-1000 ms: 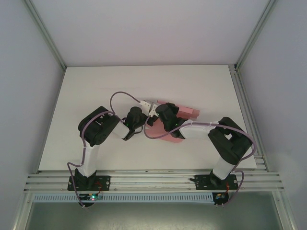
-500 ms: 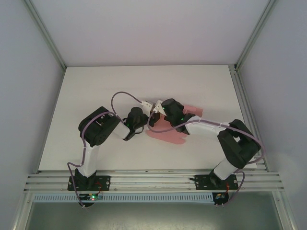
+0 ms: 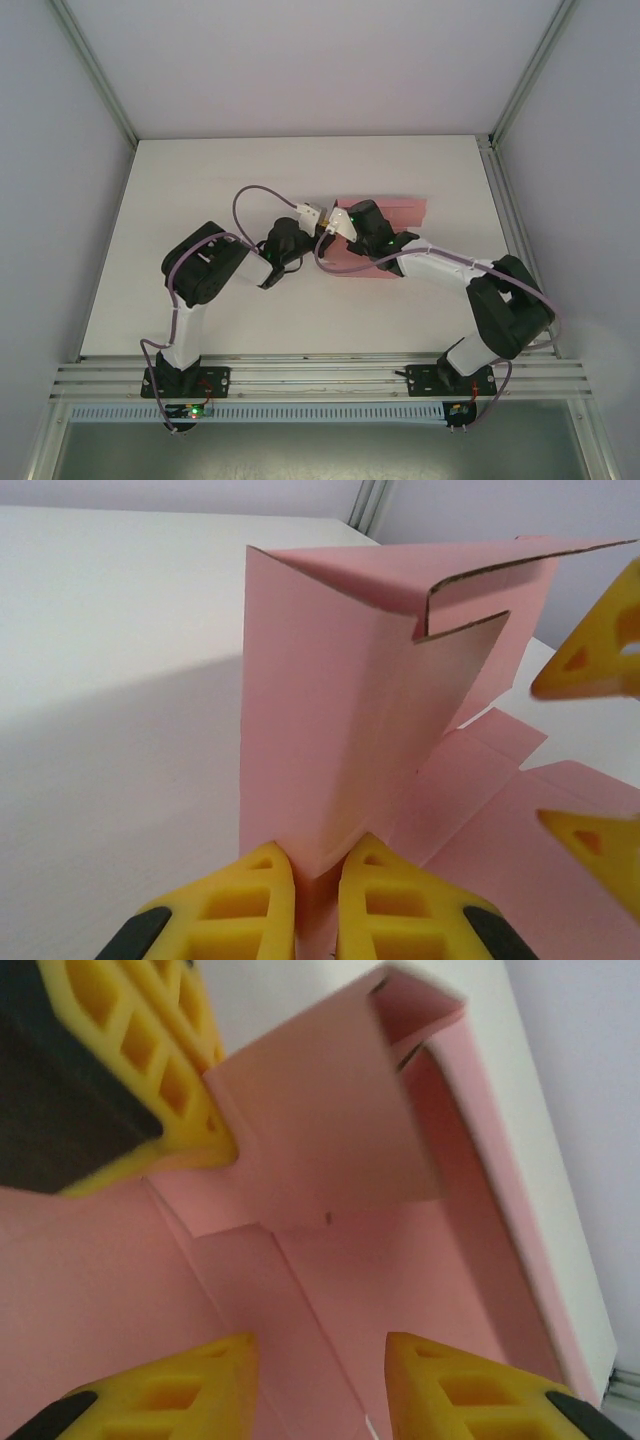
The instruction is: Assemble paper box
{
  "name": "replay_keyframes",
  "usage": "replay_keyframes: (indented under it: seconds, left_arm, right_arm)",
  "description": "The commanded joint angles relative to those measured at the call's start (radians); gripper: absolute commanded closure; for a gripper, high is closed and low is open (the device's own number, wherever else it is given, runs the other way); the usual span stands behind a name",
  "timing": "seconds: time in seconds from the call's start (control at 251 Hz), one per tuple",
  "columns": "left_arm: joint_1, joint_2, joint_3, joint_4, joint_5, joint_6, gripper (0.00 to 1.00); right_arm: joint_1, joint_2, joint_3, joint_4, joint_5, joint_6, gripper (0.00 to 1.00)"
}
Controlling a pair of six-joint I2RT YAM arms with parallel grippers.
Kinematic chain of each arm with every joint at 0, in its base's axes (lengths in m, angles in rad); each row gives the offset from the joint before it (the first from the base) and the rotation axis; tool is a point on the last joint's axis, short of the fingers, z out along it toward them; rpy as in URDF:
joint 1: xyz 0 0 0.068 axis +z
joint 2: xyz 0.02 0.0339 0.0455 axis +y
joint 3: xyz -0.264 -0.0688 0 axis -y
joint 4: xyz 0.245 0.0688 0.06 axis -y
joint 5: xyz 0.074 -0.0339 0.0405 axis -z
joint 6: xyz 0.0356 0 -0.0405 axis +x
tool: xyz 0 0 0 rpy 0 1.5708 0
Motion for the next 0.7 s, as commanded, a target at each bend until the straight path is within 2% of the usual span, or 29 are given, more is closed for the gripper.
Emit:
replay_keyframes:
  seconds: [0.0,0.164,0.2,0.283,0.427,0.694]
  left_arm:
    - [-0.010,-0.049,0.035,-0.093,-0.025,0.035,1.00]
    - [-0.012,-0.066,0.027,-0.171,-0.056,0.060,1.00]
    - [-0.011,-0.072,0.026,-0.195,-0.061,0.066,1.00]
    - [-0.011,-0.089,0.017,-0.219,-0.059,0.076,1.00]
    - [-0.012,-0.092,0.009,-0.228,-0.046,0.087,1.00]
    - [-0.011,-0.089,0.013,-0.236,-0.053,0.098,1.00]
  right_arm:
    - [-0.031,-0.032,0.050,-0.003,0.003,-0.019,0.60]
    - [-0.041,-0.195,0.034,-0.090,-0.137,-0.128,0.51]
    - [-0.046,-0.229,0.040,-0.120,-0.149,-0.145,0.46]
    - [-0.087,-0.262,0.061,-0.207,-0.160,-0.192,0.41]
    - [-0.186,-0.176,0.120,-0.286,-0.086,-0.257,0.40]
    - [-0.237,0.010,0.183,-0.221,-0.097,-0.392,0.37]
